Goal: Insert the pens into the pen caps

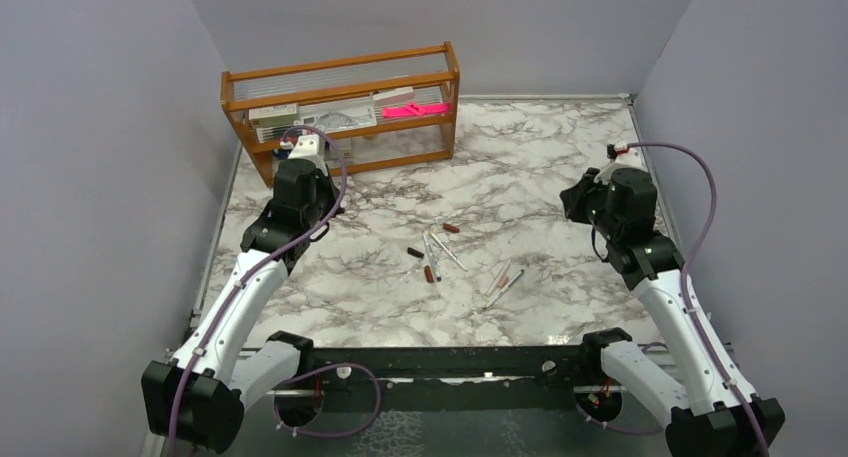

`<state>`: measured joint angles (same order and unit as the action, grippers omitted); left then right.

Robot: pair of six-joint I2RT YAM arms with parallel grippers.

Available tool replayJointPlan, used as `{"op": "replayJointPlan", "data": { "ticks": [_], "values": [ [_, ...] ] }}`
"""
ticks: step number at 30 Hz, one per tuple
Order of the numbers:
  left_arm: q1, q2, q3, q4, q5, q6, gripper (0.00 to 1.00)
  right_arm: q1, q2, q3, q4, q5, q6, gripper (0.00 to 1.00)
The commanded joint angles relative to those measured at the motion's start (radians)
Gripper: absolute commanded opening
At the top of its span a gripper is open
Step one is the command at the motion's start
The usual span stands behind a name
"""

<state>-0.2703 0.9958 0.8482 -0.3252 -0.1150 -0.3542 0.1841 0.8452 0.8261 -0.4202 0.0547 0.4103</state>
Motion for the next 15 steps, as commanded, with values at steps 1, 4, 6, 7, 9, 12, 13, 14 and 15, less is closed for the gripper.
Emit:
{"op": "replayJointPlan", "data": {
  "ticks": [1, 4, 6, 7, 9, 12, 13, 14, 15],
  "values": [
    [-0.001, -0.006, 0.013, -0.016, 0.064, -0.070, 0.00, 0.002, 0.024, -0.005, -0.030, -0.135, -0.112, 0.04],
    [-0.007, 0.013, 0.012, -0.030, 0.106, -0.072, 0.00, 0.044, 0.099, -0.009, -0.018, -0.263, -0.174, 0.53],
    [-0.024, 0.022, 0.010, -0.037, 0.125, -0.053, 0.26, 0.080, 0.188, 0.003, -0.035, -0.276, -0.163, 0.66],
    [-0.032, 0.025, 0.009, -0.040, 0.132, -0.045, 0.51, 0.089, 0.231, 0.008, -0.038, -0.287, -0.158, 0.68],
    [-0.048, 0.025, 0.012, -0.050, 0.149, -0.031, 0.97, 0.109, 0.306, 0.022, -0.036, -0.325, -0.165, 0.69],
    [-0.060, 0.038, 0.010, -0.063, 0.191, -0.009, 0.99, 0.167, 0.380, 0.040, -0.034, -0.334, -0.188, 0.71],
    [-0.062, 0.056, 0.011, -0.065, 0.206, 0.000, 0.99, 0.191, 0.400, 0.042, -0.027, -0.334, -0.193, 0.71],
    [-0.064, 0.073, 0.012, -0.067, 0.219, 0.010, 0.99, 0.219, 0.420, 0.046, -0.017, -0.333, -0.195, 0.69],
    [-0.064, 0.091, 0.016, -0.070, 0.231, 0.019, 0.97, 0.249, 0.445, 0.055, -0.009, -0.329, -0.194, 0.68]
  ]
}}
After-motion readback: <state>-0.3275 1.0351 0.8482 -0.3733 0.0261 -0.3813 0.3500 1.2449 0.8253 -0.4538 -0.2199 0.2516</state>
